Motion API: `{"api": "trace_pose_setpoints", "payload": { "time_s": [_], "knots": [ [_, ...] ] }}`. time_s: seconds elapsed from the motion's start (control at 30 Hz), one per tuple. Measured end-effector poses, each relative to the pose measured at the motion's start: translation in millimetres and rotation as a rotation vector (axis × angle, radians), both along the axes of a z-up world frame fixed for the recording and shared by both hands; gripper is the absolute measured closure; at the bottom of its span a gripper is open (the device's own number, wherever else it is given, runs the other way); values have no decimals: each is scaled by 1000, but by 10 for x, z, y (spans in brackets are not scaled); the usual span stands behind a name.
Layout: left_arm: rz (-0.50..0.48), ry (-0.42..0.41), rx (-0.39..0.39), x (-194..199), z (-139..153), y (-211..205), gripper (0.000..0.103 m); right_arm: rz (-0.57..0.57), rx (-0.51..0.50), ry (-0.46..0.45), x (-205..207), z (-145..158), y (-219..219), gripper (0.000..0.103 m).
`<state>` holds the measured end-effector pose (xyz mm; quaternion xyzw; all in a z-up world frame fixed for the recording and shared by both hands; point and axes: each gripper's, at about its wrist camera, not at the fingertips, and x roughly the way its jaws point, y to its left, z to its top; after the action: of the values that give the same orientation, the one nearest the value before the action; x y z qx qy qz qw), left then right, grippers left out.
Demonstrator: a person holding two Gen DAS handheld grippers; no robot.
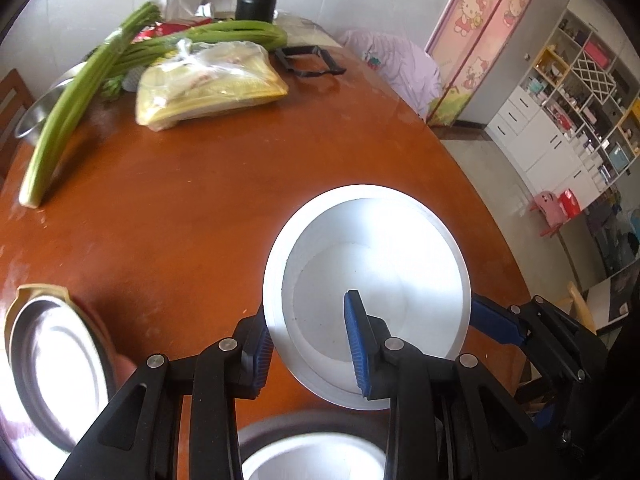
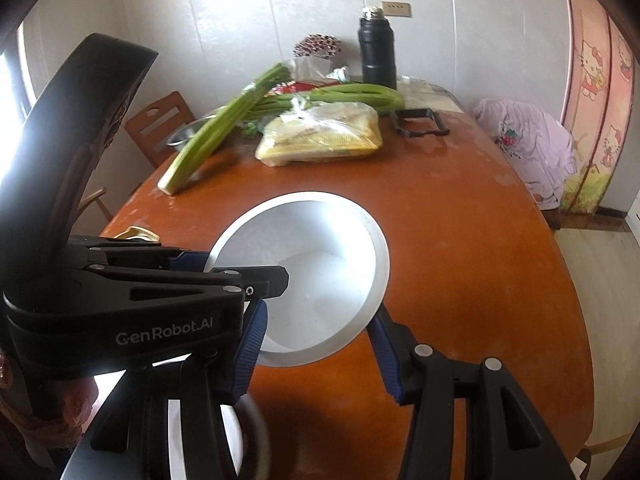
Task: Organize plates and bowls
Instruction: 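Grasp the rim of the second noodle cup with the left tool, then carry the second cup with the left tool and lower it into the first cup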
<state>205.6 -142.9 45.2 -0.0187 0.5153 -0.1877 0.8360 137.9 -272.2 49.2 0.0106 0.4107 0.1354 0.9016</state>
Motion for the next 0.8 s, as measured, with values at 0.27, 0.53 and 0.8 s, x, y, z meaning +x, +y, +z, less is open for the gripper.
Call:
{"api": "trace_pose_setpoints", "payload": {
  "time_s": [0.27, 0.53, 0.8],
  "knots": [
    [26, -41, -5, -356, 133, 219, 70, 34, 3, -31, -256, 110, 198, 52],
    [33, -67, -14, -743, 185, 369, 68, 66, 4, -52, -596, 178, 337, 52],
    [50, -48, -13, -1116, 36, 573, 68, 116, -4, -36, -889, 67, 516, 51]
  ]
}}
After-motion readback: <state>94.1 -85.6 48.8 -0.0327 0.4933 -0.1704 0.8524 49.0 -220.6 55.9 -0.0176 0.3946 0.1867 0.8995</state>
